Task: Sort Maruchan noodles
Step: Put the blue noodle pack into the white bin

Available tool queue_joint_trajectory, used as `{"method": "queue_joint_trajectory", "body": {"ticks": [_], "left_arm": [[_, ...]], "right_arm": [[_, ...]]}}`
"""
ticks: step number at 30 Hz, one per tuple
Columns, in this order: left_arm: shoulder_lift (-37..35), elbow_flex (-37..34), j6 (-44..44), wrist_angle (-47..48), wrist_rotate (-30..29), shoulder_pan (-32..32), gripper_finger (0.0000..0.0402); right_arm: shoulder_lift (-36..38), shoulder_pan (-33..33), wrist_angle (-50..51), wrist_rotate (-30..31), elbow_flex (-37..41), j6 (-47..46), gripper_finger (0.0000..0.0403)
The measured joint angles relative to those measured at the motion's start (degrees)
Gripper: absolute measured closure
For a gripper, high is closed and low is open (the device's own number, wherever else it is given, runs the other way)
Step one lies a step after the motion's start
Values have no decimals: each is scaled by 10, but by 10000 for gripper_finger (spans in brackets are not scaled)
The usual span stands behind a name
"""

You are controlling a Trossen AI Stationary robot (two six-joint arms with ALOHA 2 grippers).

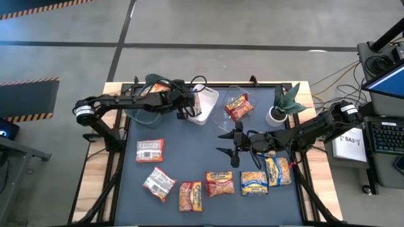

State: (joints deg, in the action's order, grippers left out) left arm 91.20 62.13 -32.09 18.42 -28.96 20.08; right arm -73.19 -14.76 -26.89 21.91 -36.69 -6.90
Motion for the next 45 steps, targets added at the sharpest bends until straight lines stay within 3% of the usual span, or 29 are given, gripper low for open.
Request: {"method": "queue_joint_trajectory", "body": {"ticks": [5,12,23,29,38,45], "left_arm": [[0,0,0,11,-13,1,395],[0,0,0,11,-82,1,352],[-6,0,15,17,-59,-9,297],[-8,0,43,62,30,-8,314],[8,0,31,17,45,18,375],[26,0,28,-18,45,36,400]], "right_arm": [[0,0,0,0,0,-1,170],[0,0,1,0,0,-2,170],[0,0,1,0,0,-1,170],[0,0,2,0,1,0,170],[0,0,2,0,2,0,170],[0,0,2,0,2,7,170]]}}
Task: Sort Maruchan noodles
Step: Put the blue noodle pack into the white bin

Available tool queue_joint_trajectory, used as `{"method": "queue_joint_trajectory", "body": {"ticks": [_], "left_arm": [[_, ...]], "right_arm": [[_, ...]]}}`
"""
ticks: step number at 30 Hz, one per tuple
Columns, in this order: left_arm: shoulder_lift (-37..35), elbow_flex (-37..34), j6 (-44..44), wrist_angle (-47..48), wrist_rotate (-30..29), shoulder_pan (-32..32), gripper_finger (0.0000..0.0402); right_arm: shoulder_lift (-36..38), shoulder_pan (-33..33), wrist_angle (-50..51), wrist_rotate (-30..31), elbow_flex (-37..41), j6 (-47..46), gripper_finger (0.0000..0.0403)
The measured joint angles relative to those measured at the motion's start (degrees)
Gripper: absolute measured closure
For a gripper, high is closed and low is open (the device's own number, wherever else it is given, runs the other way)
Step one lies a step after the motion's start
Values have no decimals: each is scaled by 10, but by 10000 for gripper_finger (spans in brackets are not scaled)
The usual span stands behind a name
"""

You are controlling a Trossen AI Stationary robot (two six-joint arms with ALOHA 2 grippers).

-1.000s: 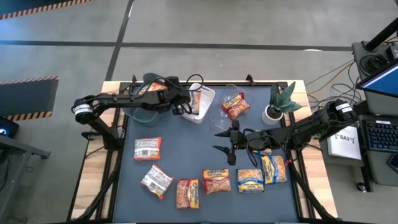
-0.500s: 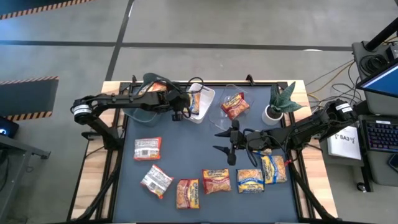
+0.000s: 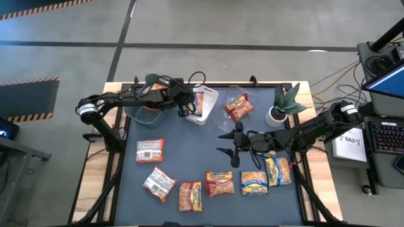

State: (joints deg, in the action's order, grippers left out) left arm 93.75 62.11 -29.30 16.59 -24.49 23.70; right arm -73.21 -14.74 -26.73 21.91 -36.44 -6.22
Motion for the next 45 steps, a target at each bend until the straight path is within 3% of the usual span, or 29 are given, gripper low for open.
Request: {"method": "queue_joint_trajectory", "body": {"ticks": [9,14,20,23,30,36,41,45], "left_arm": [[1,0,-21,-68,-6,6,400],[-18,0,-72,-35,-42,5,400],[-21,0,-71,26,68,17,400],[-8,0,-68,22,89,21,400],[28,0,-66,-57,41,31,400],[32,29,-66,-81,41,37,400],[31,56,-47,-61,40,48,400],[31,87,12,31,42,46,400]], "right_arm": [[0,0,1,0,0,3,170],[0,0,8,0,0,3,170],[0,0,11,0,0,3,170],[0,0,12,0,0,2,170],[0,0,13,0,1,3,170],[0,0,16,2,1,3,170],[0,0,18,2,1,2,170],[0,0,20,2,1,0,170]]}}
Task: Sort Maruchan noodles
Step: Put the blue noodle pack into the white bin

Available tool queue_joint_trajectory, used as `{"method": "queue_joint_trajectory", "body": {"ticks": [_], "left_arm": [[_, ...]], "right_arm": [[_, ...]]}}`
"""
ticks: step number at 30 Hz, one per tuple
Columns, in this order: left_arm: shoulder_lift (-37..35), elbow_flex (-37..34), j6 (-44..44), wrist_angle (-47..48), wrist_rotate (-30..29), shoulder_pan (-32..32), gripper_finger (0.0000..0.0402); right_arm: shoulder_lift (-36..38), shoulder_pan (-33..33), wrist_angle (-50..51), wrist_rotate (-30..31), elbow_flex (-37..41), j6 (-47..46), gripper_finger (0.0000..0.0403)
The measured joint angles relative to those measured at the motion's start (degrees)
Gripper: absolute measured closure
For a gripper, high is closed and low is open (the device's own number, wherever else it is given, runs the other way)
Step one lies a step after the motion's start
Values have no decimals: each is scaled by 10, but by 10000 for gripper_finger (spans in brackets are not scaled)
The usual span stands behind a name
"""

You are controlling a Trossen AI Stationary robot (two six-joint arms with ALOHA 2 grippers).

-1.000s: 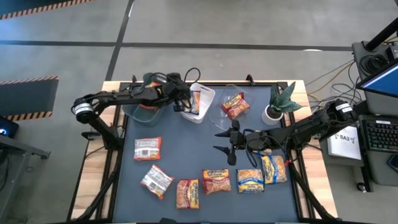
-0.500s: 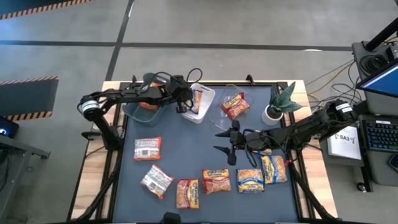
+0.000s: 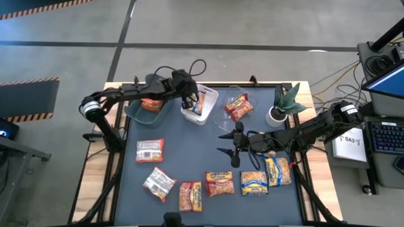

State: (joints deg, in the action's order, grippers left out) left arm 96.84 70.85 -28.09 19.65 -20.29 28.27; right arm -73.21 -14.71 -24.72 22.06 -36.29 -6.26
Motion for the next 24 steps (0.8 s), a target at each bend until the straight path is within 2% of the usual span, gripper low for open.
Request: {"method": "queue_joint_trajectory", "body": {"ticks": [7,9,13,20,24], "left_arm": [[-1,85,273,146,8,8,394],[-1,105,303,173,33,9,381],[-1,110,349,177,44,6,337],[0,69,414,161,24,9,249],[0,47,438,127,27,1,213]], "right_arm": [[0,0,1,0,0,-1,170],[0,0,1,0,0,-1,170],[0,0,1,0,0,-3,170],[0,0,1,0,0,-3,170],[0,0,1,0,0,-3,170]]}}
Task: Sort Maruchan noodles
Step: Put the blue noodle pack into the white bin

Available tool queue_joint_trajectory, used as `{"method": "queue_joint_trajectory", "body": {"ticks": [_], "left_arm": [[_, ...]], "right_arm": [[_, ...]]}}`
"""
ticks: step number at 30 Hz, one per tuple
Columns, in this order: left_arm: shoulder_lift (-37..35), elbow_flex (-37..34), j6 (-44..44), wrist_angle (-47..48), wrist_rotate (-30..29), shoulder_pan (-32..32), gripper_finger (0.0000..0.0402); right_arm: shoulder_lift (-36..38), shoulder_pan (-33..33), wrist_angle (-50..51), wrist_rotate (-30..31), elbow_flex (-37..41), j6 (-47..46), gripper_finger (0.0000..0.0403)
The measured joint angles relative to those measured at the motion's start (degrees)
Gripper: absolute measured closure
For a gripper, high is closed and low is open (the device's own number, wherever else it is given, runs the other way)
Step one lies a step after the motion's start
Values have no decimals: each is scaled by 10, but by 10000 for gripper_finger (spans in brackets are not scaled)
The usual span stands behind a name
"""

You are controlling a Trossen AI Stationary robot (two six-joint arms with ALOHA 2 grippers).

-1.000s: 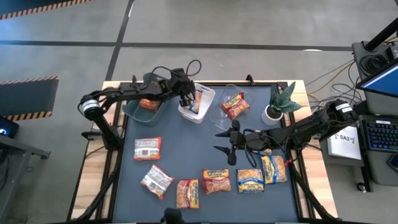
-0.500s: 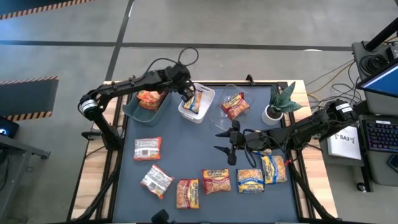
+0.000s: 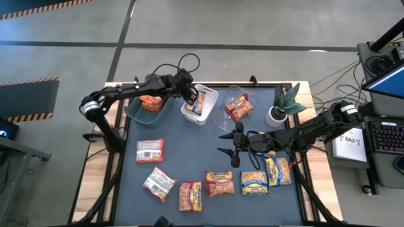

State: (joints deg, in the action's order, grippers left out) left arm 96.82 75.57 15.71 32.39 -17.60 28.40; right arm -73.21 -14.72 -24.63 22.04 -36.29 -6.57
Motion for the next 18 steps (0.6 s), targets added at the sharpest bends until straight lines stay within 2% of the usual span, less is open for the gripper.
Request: {"method": "queue_joint_trajectory", "body": {"ticks": [4,18], "left_arm": [[3,-11,16,-10,1,-4,197],[52,-13,13,-40,10,-4,201]], "right_arm": [[0,0,0,0,0,0,170],[0,0,-1,0,0,0,170]]}}
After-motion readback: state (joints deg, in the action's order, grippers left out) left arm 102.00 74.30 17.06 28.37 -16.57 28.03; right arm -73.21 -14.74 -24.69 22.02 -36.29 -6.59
